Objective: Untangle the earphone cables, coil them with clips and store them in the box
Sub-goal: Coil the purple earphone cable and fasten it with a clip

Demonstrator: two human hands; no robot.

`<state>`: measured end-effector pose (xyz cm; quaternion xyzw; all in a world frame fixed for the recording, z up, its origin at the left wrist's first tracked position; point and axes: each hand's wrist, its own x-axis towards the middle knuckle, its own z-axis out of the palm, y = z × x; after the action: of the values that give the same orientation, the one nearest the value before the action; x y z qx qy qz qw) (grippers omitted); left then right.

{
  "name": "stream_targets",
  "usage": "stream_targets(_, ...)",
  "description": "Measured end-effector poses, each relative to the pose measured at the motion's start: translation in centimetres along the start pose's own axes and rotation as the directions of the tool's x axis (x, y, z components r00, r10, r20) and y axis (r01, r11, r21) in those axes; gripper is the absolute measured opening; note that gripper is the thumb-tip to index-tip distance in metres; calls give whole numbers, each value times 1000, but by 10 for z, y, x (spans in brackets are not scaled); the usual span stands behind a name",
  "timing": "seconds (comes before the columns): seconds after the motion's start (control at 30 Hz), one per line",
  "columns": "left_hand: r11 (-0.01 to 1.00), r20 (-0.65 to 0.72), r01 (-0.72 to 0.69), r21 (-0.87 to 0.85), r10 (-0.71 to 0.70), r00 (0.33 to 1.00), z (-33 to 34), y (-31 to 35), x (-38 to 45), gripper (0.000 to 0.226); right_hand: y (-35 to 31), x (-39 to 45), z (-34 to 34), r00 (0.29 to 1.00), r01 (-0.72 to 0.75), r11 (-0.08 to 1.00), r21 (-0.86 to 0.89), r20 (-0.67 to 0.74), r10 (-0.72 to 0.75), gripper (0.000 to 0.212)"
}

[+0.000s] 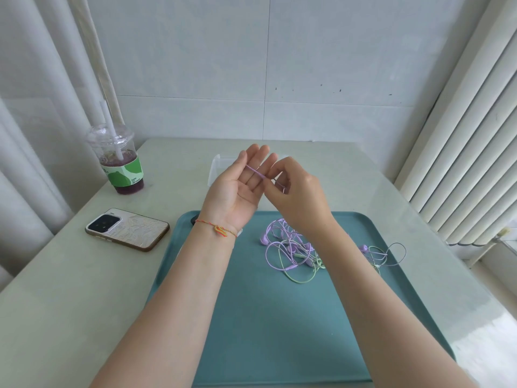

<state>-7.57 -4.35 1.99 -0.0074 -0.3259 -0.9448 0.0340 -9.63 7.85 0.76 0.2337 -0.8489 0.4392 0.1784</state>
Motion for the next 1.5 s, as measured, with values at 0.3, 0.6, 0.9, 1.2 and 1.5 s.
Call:
stream_targets(0.3, 998, -37, -10, 54, 12, 999, 1, -7, 1, 18, 2, 1, -1, 998, -14, 1000, 16, -60, 15, 6)
stream_targets(0.6, 989, -28, -76, 129, 80, 996, 0, -10, 2, 18, 1, 4, -3, 993, -115, 986, 120, 1, 115, 10)
stream_targets(0.9, 983, -59, -170, 62, 174, 983, -7, 2, 7, 19, -2, 3, -1, 969, -174, 984, 46, 185, 162, 8)
stream_targets(1.2, 953, -70, -215, 214, 235, 969, -9, -1, 7, 19, -9, 3, -11, 982, -71, 989, -128, 164, 92, 10)
stream_targets(1.5, 843, -48, -184, 506, 240, 970, -3, -10, 0, 21, -14, 3, -24, 981, 28, 969, -244, 195, 21, 12)
